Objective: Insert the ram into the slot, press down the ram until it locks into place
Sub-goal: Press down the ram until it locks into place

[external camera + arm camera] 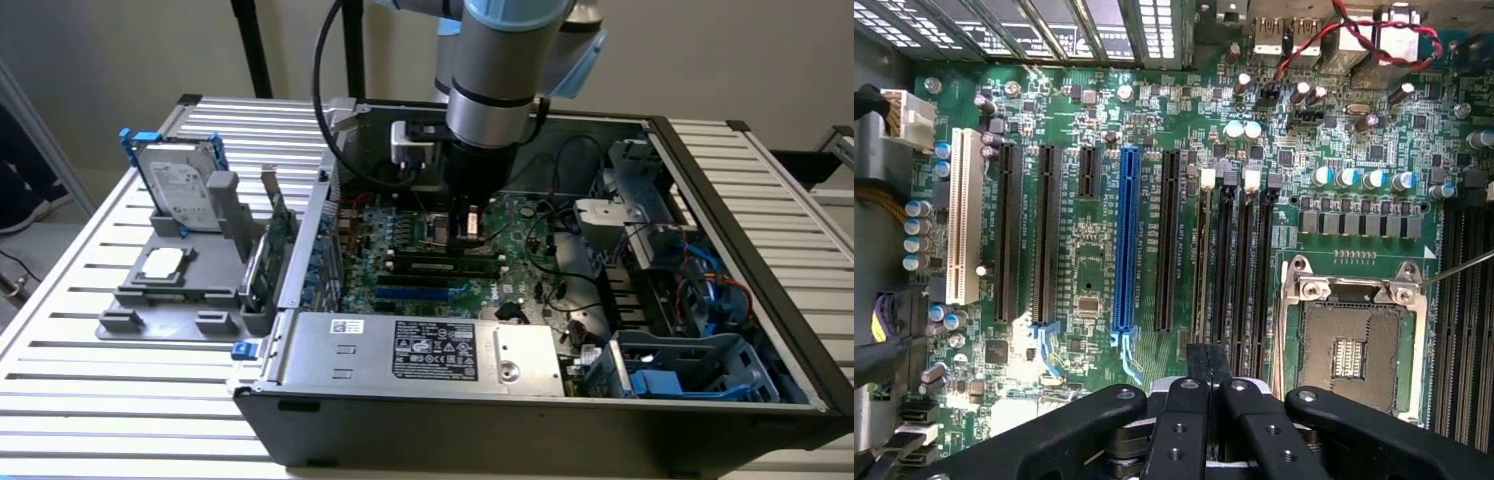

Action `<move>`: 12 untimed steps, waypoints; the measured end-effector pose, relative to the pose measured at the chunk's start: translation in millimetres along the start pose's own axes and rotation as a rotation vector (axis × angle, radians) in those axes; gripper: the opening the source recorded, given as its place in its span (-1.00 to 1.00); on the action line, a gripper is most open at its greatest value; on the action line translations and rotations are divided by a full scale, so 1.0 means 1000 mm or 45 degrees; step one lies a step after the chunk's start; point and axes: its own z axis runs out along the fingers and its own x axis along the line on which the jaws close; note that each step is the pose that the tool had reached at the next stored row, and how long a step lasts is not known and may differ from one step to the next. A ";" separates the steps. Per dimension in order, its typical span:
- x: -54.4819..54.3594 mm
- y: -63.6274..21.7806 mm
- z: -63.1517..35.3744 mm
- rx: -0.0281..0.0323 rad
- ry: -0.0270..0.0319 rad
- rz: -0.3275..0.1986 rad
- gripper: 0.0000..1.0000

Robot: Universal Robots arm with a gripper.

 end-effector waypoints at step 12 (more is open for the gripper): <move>0.000 0.0018 0.0072 0.0105 -0.0019 0.000 -0.79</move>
